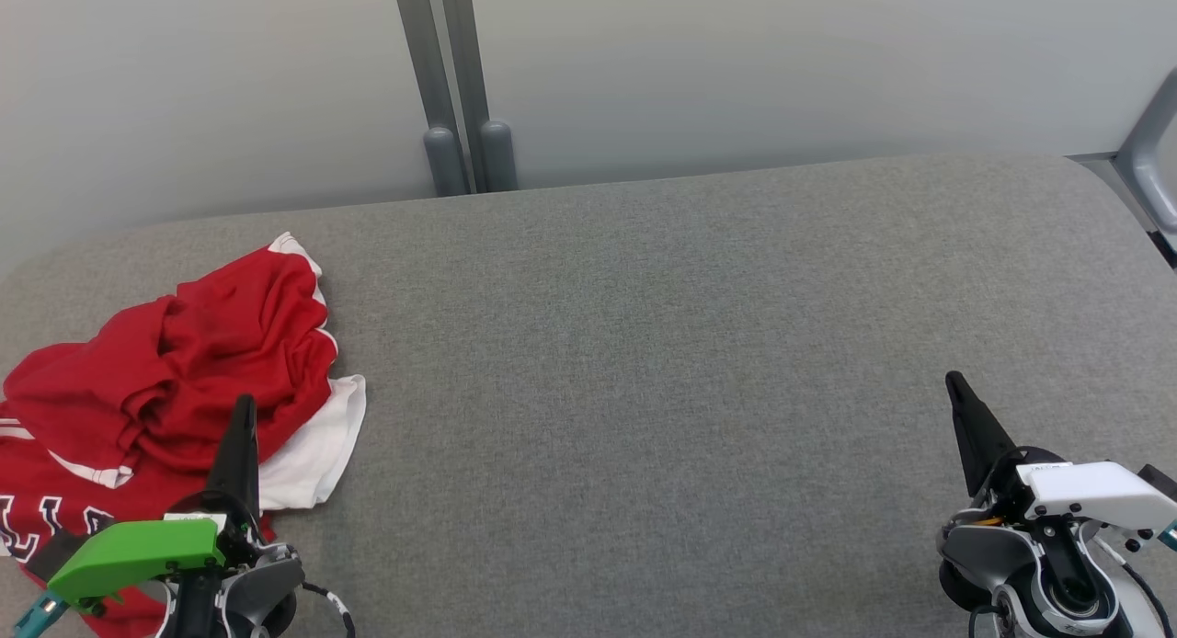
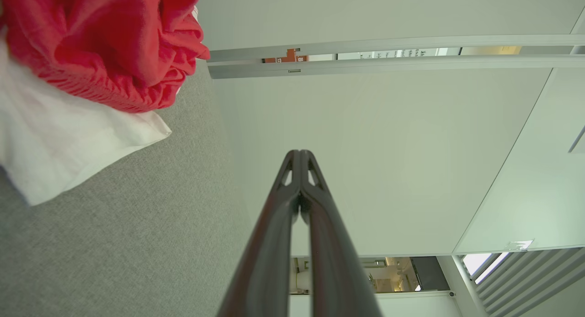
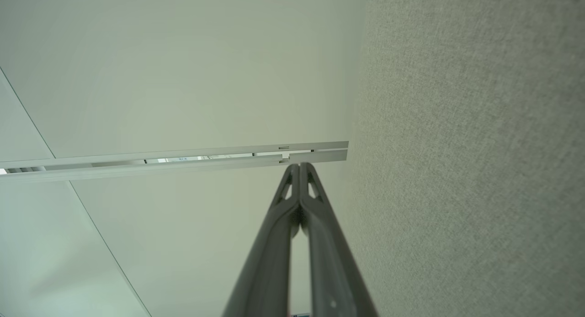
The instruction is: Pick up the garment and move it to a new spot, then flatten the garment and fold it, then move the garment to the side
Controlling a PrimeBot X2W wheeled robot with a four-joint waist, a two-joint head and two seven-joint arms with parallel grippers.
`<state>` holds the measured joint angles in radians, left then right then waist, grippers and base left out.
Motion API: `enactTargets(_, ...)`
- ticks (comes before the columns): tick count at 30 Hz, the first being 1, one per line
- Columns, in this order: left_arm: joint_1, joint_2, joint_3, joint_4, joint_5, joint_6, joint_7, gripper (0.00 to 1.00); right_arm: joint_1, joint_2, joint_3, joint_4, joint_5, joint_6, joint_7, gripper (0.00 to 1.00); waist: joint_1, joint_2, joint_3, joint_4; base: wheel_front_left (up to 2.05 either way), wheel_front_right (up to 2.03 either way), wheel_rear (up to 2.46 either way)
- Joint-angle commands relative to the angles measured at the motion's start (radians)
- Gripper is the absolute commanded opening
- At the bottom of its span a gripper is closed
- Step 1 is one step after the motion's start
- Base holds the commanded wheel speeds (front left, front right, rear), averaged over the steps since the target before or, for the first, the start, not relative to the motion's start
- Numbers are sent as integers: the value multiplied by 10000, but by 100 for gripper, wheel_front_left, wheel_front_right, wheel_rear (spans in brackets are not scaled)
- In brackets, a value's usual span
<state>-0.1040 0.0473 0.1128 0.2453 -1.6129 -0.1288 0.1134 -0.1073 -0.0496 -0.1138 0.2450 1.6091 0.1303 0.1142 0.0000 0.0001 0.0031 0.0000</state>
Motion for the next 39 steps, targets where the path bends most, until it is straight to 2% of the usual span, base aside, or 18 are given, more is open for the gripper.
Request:
enactTargets(1,-133,68,27,-4,7,-52,37,0,-51,-7,1,8,78,9,17,0,0,-1,0,0,0,0,0)
enactTargets(39,-133,68,25,-4,7,-52,37,0,-51,-7,1,8,78,9,17,0,0,-1,0,0,0,0,0)
